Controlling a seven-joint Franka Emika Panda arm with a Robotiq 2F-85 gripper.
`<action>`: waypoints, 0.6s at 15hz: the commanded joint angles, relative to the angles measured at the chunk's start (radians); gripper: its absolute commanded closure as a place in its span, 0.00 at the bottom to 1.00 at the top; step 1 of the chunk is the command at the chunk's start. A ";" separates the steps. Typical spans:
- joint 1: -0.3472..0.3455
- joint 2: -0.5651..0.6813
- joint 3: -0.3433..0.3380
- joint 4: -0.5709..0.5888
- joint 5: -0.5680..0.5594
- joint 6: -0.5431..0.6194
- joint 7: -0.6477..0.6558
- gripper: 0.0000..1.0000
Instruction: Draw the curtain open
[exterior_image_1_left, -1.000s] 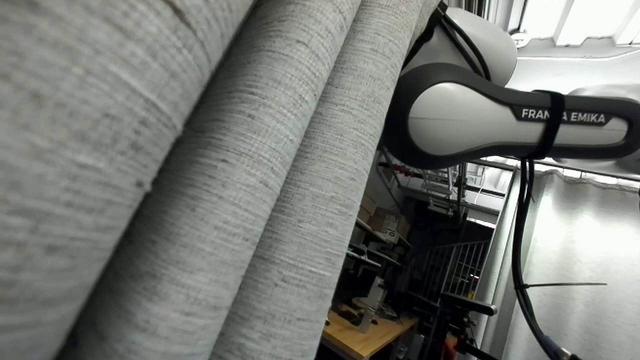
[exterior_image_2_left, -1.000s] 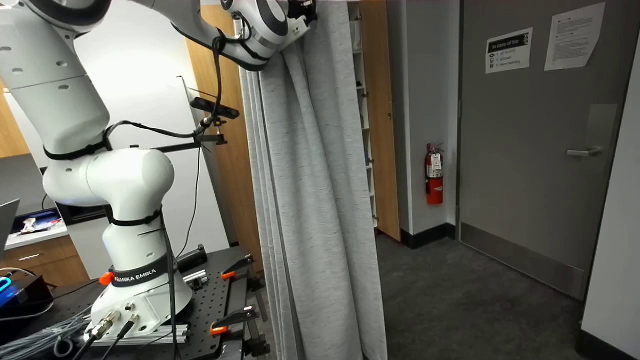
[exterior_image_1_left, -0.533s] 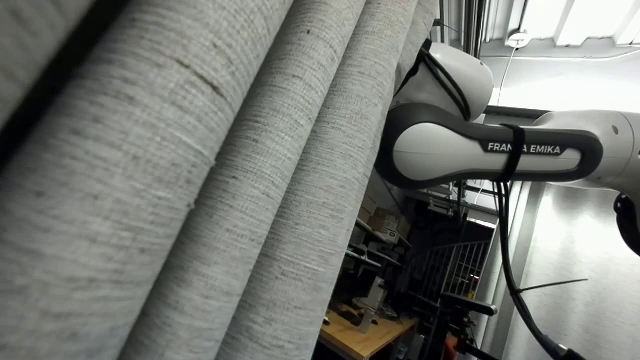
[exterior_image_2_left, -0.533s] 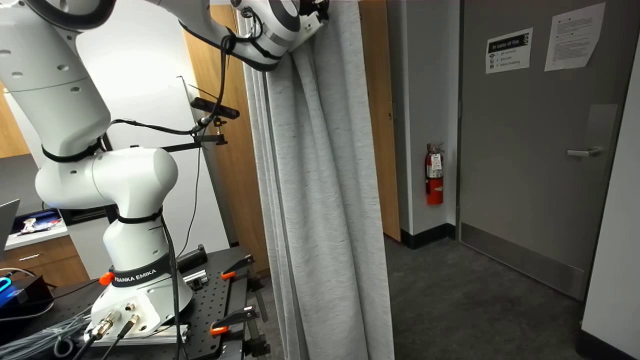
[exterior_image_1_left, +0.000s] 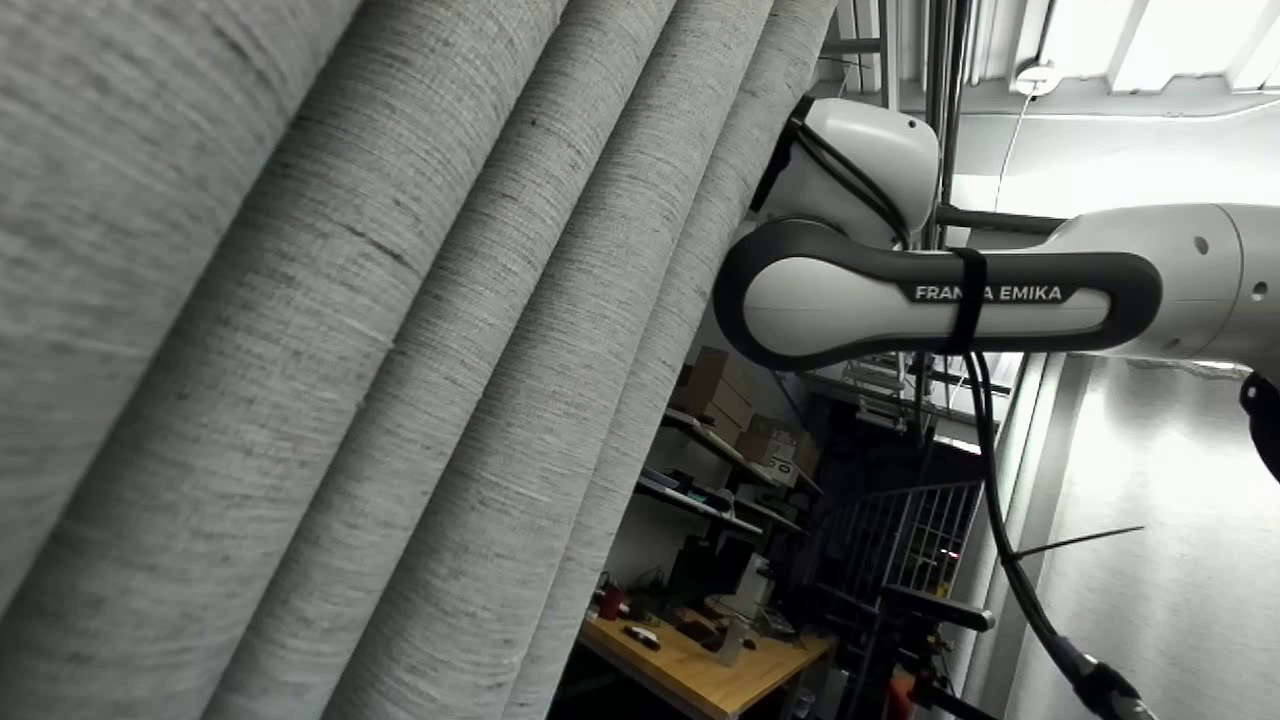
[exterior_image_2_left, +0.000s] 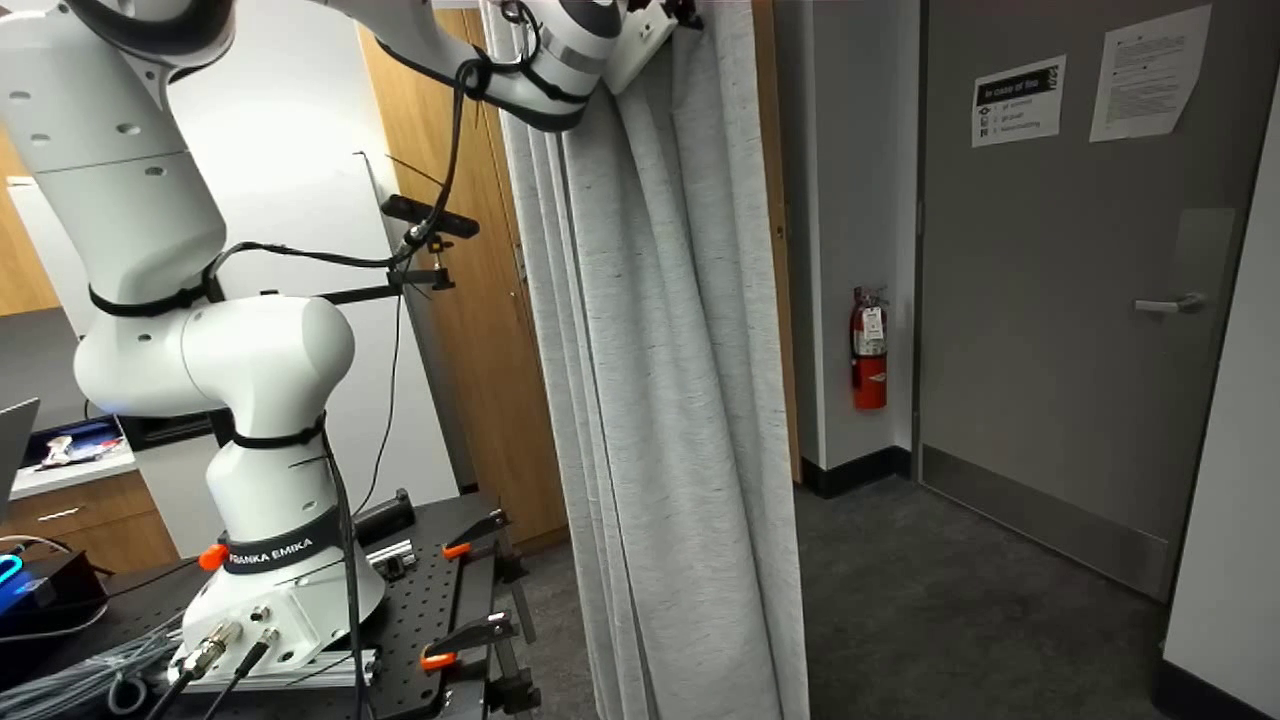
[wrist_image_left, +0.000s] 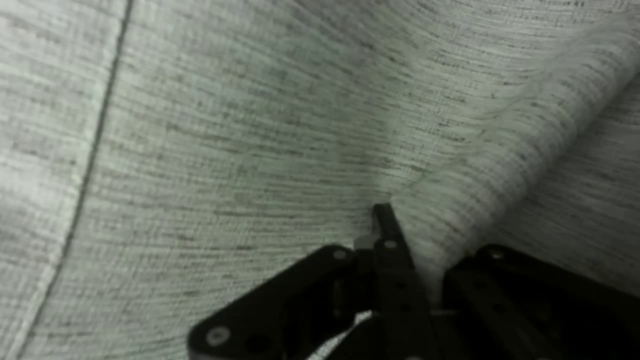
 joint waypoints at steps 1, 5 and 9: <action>-0.061 0.106 0.027 0.018 0.014 -0.107 0.031 1.00; -0.232 0.140 0.206 0.026 0.161 -0.209 -0.090 1.00; -0.200 0.091 0.185 0.094 0.114 -0.218 -0.043 0.98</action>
